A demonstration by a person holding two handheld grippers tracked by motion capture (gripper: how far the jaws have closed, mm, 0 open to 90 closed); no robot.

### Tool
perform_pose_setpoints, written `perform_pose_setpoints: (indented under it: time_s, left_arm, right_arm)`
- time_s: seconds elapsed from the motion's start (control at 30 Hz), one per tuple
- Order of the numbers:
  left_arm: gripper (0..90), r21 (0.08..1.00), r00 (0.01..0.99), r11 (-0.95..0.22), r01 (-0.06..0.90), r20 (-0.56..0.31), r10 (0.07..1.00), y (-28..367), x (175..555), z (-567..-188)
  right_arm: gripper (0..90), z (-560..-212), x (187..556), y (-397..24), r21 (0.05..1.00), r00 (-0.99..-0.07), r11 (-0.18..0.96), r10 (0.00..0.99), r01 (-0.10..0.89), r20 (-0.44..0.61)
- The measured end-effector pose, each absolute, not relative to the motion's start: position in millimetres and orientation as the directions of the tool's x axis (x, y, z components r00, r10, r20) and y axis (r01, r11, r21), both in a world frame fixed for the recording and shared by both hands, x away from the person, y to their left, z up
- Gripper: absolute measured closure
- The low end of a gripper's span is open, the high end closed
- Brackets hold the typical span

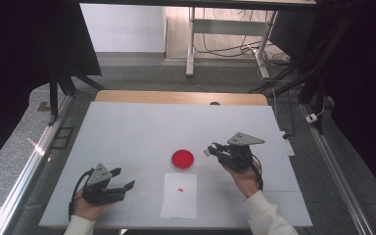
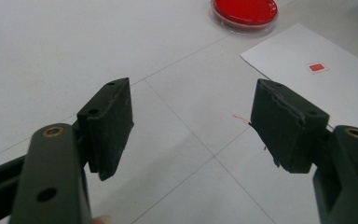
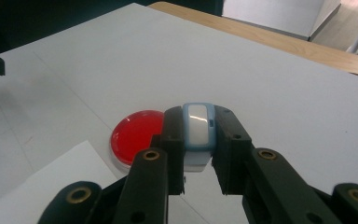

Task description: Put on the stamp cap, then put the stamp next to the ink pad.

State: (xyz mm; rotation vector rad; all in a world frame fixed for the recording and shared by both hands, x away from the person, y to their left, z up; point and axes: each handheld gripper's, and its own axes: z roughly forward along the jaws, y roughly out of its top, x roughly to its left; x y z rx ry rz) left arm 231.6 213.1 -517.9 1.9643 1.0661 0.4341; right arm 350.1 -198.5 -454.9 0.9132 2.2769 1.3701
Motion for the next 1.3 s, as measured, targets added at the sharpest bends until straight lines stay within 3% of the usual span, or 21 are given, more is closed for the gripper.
perform_pose_setpoints:
  time_s: [0.63, 1.03, 1.3]
  left_arm:
    - [29.4, 0.800, 0.585, -0.295, 0.522, -0.085, 0.807, 211.0, 232.4, -518.7]
    - [29.5, 0.807, 0.577, -0.295, 0.512, -0.068, 0.814, 209.6, 231.0, -517.6]
    - [29.6, 0.805, 0.576, -0.298, 0.514, -0.066, 0.815, 209.6, 231.4, -518.1]
  right_arm:
    - [74.6, -467.7, 379.1, -190.7, 0.814, -0.740, 0.411, 0.672, 0.411, 0.034]
    - [74.6, -482.1, 382.8, -165.4, 0.737, -0.785, 0.551, 0.618, 0.392, -0.045]
    - [74.6, -486.2, 383.5, -161.1, 0.724, -0.793, 0.565, 0.608, 0.395, -0.042]
